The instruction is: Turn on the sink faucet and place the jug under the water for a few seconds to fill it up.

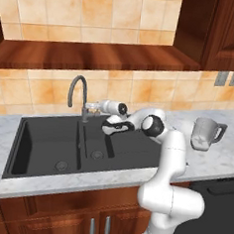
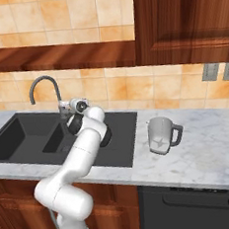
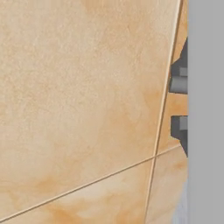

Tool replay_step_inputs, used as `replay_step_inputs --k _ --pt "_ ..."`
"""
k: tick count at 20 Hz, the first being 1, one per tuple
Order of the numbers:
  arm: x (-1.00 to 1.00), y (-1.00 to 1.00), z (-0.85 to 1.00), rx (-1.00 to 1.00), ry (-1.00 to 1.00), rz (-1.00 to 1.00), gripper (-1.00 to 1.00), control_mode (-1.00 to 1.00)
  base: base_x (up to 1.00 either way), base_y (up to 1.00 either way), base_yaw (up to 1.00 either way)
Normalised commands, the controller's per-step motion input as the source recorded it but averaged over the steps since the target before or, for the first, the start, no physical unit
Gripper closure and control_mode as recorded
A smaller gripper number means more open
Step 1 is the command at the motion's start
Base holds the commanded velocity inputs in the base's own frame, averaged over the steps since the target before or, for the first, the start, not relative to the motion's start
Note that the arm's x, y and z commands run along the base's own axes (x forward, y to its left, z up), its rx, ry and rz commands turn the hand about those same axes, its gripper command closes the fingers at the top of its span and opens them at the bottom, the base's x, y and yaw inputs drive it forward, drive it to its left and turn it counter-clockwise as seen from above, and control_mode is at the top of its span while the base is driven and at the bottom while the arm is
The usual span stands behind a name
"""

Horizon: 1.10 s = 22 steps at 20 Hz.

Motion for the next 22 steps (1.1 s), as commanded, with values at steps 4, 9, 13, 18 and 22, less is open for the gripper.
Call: replay_step_inputs --k 4,9,13,18,22 --pt "0.00 -0.41 -0.17 0.01 0.01 0.00 1.00 -1.00 0.00 0.00 0.00" --pt "0.00 -0.69 -0.47 0.09 0.07 -0.05 1.00 -1.00 0.00 0.00 0.00" --pt "0.00 -0.79 -0.50 0.13 0.10 -0.09 1.00 -1.00 0.00 0.00 0.00" --pt "0.00 -0.78 -0.49 0.13 0.10 -0.10 1.00 -1.00 0.00 0.00 0.00" --pt "-0.04 -0.49 -0.26 0.11 0.07 -0.10 1.00 -1.00 0.00 0.00 0.00"
